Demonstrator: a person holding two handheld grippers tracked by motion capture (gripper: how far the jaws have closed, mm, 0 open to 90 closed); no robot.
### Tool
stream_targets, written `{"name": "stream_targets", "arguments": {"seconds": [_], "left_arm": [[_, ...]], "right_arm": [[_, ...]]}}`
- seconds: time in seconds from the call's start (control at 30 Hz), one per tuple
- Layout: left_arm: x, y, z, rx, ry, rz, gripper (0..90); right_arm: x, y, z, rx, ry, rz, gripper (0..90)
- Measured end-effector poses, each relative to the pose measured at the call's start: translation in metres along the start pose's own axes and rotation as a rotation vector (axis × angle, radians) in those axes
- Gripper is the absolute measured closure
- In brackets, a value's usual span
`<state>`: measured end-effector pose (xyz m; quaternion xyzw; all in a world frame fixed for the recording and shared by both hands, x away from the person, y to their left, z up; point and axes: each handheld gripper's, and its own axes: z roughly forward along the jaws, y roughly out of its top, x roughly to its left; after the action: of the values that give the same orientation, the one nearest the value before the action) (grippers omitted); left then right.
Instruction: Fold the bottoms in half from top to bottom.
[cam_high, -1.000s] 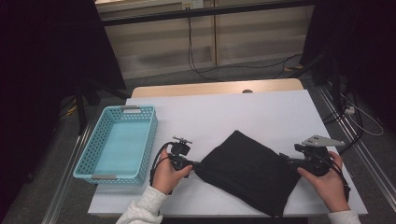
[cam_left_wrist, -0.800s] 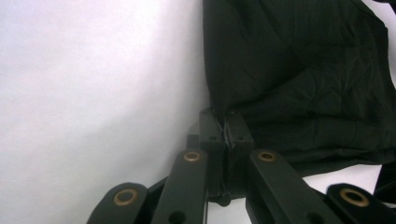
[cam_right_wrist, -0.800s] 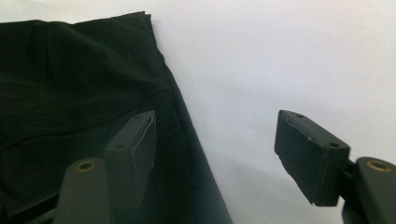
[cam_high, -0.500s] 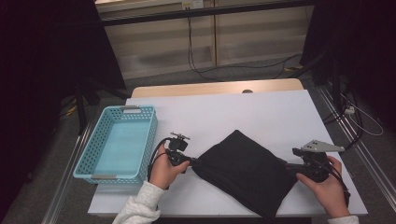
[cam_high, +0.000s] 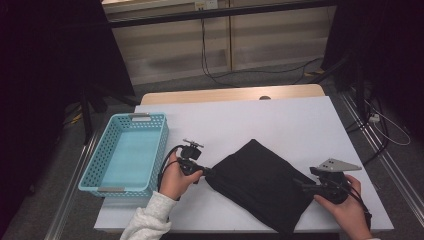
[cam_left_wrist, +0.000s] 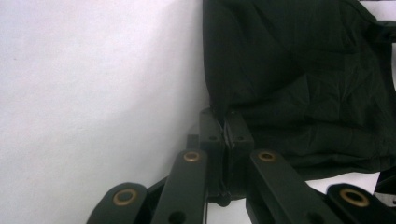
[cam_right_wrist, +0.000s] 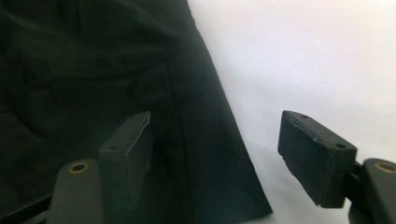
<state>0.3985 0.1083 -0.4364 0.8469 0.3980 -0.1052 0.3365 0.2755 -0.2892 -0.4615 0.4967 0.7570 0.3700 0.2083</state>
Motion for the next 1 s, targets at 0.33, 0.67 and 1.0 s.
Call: {"name": "stream_targets", "arguments": {"seconds": [0.33, 0.67, 1.0], "left_arm": [[0.0008, -0.0009, 0.0014, 0.014, 0.001, 0.007, 88.0], [-0.0012, -0.0009, 0.0010, 0.012, 0.005, 0.006, 88.1], [-0.0030, 0.0004, -0.0025, 0.010, 0.001, 0.014, 88.1]], "right_arm": [[-0.0006, -0.0050, 0.0049, 0.032, 0.034, 0.008, 26.3], [0.0021, -0.0070, 0.0024, 0.024, 0.039, 0.023, 43.9], [0.0036, -0.0078, 0.0034, 0.012, 0.126, 0.044, 75.4]]}}
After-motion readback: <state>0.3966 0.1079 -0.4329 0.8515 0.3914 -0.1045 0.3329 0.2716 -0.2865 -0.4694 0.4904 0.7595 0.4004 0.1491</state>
